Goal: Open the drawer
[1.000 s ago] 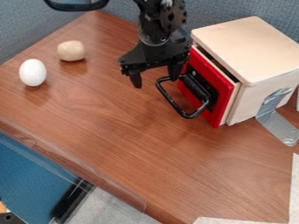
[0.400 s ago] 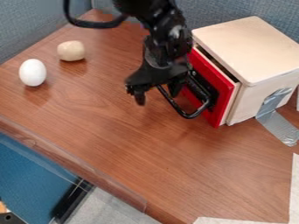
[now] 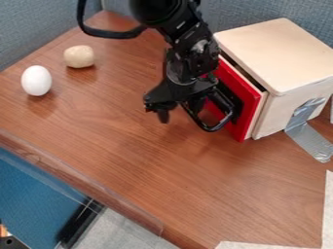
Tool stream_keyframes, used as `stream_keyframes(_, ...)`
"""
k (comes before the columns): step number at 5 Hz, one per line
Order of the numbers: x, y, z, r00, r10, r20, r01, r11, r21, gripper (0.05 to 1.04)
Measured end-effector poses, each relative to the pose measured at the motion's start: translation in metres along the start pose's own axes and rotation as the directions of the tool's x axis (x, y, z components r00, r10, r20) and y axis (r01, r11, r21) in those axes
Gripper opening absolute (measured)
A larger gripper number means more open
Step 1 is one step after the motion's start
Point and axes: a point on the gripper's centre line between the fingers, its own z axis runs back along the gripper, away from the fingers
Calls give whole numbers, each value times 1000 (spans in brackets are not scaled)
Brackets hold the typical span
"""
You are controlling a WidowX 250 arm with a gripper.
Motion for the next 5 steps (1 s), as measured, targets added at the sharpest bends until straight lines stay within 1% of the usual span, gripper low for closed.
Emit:
stream_keyframes(1,-2,0,0,1000,22,-10,-22,1000,3,369)
stream_keyframes(2,-1,3,0,998,58,-22,-58,998,9,183)
stream_keyframes(3,1,6,1,996,84,-24,-83,996,18,129)
stream_keyframes(4,0,15,5,993,117,-21,-116,991,63,121)
stream_keyframes(5,0,22,13,985,172,8,-172,980,98,116)
